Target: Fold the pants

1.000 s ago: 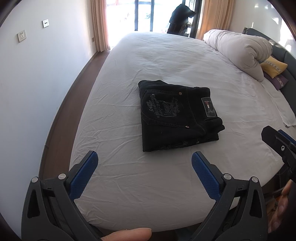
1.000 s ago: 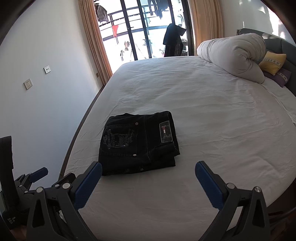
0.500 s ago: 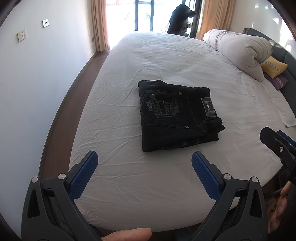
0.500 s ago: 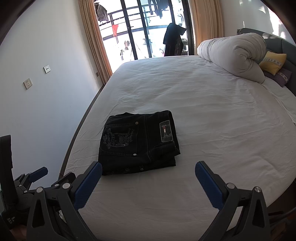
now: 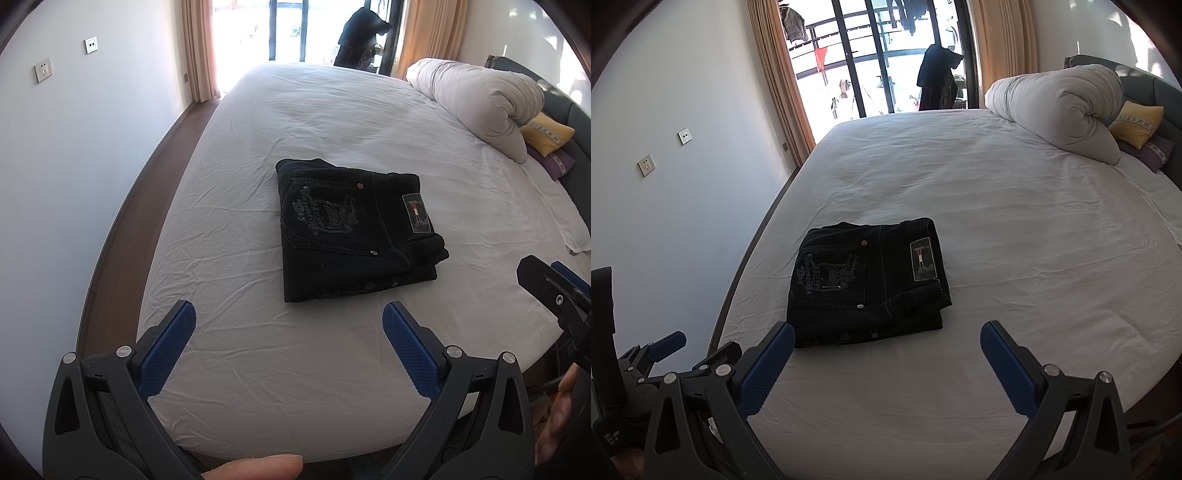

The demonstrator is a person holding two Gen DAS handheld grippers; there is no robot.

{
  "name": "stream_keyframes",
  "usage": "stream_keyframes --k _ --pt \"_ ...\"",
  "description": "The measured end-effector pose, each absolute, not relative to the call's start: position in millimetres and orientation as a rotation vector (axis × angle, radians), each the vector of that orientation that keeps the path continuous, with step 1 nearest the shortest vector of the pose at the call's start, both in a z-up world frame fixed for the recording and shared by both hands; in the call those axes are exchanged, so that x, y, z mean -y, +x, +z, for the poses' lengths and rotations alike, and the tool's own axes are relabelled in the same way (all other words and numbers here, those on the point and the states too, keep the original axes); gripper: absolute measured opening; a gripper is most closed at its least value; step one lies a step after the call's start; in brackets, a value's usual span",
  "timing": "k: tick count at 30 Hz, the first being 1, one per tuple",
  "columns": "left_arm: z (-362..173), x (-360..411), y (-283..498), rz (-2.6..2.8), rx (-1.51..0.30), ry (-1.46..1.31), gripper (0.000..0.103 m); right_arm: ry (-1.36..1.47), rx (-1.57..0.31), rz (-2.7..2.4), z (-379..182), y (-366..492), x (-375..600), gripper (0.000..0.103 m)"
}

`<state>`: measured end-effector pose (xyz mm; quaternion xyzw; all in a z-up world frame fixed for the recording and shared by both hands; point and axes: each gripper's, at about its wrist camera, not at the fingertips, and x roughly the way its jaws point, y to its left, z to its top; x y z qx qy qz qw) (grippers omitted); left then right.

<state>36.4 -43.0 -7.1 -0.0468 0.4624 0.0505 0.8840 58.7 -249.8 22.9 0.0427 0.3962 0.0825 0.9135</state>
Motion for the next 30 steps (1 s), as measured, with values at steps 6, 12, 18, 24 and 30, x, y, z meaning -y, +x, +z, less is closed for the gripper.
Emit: stream_keyframes --k 6,12,18,24,30 --pt "-7.2 42.7 36.6 0.104 -0.963 -0.098 0.103 0.088 -0.822 0.173 18.4 59.7 250.8 0.103" --pt "-8.2 42.2 36.5 0.108 -0.964 -0.100 0.103 0.088 -0.823 0.174 17.4 59.5 251.1 0.103" --pt "-10.3 42.6 36.3 0.117 -0.967 -0.100 0.103 0.089 -0.826 0.175 14.0 59.1 252.1 0.103" --pt "-11.4 44.8 33.8 0.122 -0.968 -0.098 0.103 0.090 -0.829 0.177 12.2 58.5 252.4 0.103" --pt "-12.4 47.1 32.2 0.124 -0.966 -0.097 0.103 0.090 -0.831 0.177 12.2 59.6 253.0 0.103"
